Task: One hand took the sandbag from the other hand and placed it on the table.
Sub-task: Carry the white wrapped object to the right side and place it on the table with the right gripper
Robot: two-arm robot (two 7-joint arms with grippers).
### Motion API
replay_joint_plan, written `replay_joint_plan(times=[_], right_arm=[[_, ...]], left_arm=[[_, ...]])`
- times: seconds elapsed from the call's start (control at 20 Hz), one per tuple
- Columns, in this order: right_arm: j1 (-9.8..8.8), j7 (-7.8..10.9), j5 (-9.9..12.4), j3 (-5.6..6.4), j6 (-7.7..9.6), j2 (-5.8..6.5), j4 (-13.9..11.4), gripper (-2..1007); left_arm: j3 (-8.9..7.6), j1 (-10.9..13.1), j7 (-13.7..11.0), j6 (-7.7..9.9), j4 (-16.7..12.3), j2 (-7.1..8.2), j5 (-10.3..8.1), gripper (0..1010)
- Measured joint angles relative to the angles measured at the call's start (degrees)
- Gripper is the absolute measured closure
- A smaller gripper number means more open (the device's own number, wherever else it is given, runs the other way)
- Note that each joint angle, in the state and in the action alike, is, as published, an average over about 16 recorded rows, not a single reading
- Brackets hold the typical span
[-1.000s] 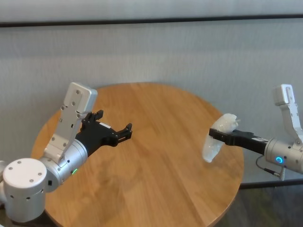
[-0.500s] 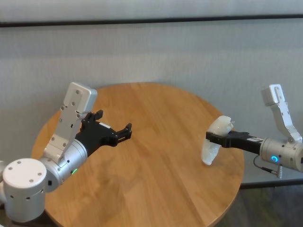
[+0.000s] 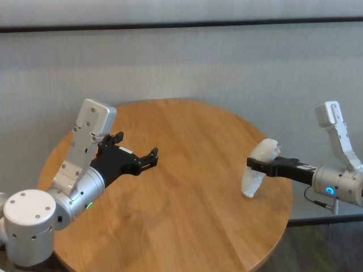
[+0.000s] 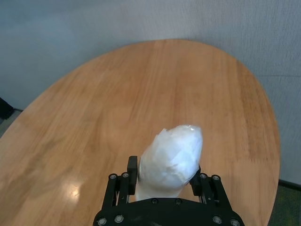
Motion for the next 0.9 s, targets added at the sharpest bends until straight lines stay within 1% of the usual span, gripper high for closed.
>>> replay_joint_plan(times=[0.55,0.75,0.9], right_arm=[[-0.41,-0.21,0.6,0.35,0.02,0.15,-0.4,83],[-0.47,-0.25,0.7,0.4,0.02,0.17,-0.5,27],[-0.49,-0.27,0.8,0.42,0.03,0.19,-0.5,7]], left_arm=[[0.0,0.0,0.0,0.0,0.0,0.0,0.0,10],[0.0,0.0,0.0,0.0,0.0,0.0,0.0,10],[0.0,0.0,0.0,0.0,0.0,0.0,0.0,10]])
